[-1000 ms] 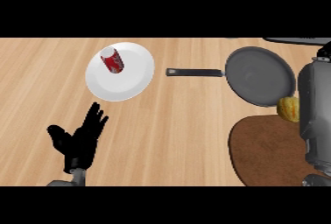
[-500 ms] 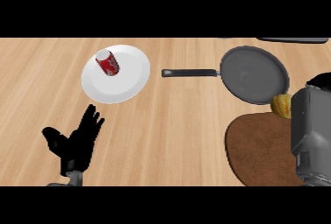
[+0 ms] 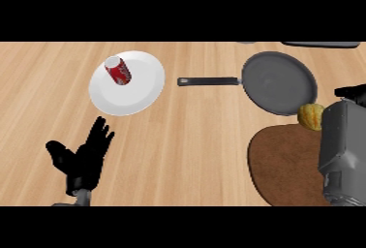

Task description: Pick the squash from the cutting board and place it in the pan

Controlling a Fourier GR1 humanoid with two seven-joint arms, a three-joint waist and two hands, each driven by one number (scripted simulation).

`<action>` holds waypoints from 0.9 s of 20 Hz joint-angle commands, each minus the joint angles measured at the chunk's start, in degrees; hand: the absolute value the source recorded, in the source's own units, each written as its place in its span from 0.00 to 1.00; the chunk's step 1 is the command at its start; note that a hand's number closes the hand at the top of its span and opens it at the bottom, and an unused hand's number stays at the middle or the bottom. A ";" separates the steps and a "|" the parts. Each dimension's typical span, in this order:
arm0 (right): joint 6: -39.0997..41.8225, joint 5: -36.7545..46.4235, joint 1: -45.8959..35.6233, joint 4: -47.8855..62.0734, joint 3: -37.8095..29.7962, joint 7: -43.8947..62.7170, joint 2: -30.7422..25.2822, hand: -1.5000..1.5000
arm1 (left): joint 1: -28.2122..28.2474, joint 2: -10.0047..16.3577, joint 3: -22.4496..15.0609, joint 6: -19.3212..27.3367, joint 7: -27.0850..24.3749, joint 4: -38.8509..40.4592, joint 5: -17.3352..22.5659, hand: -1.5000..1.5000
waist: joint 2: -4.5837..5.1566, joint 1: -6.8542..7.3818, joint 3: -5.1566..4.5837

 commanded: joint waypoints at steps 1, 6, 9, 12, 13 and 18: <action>-18.08 -3.71 -0.82 -3.86 -0.81 5.49 2.82 0.00 | 0.80 0.49 0.33 -0.50 0.27 0.89 0.23 0.50 | -0.40 -0.76 -0.13; -32.15 -8.26 -1.26 -4.70 0.42 4.51 6.75 0.00 | -0.12 0.58 1.05 -1.29 0.07 1.86 0.87 0.50 | -0.69 -0.78 -0.25; -39.09 -10.58 -0.11 -1.17 5.22 4.78 6.82 0.00 | -0.59 0.32 1.01 -1.01 -0.66 3.76 0.07 0.50 | -0.93 -0.84 -0.33; -44.32 -14.23 0.02 1.62 11.94 4.24 6.86 0.00 | -1.32 0.18 1.12 -0.29 -0.21 3.31 -0.30 0.50 | -1.26 -1.10 -0.33; -46.29 -14.41 1.00 4.41 13.89 5.75 6.86 0.00 | 0.45 -0.36 0.47 -1.37 -1.77 4.50 -0.25 0.50 | -1.20 -0.54 -0.37; -46.80 -15.76 1.16 5.46 23.81 10.11 6.88 0.00 | -2.17 -0.50 0.86 -0.23 0.56 4.05 -0.37 0.50 | -1.37 -0.38 -0.40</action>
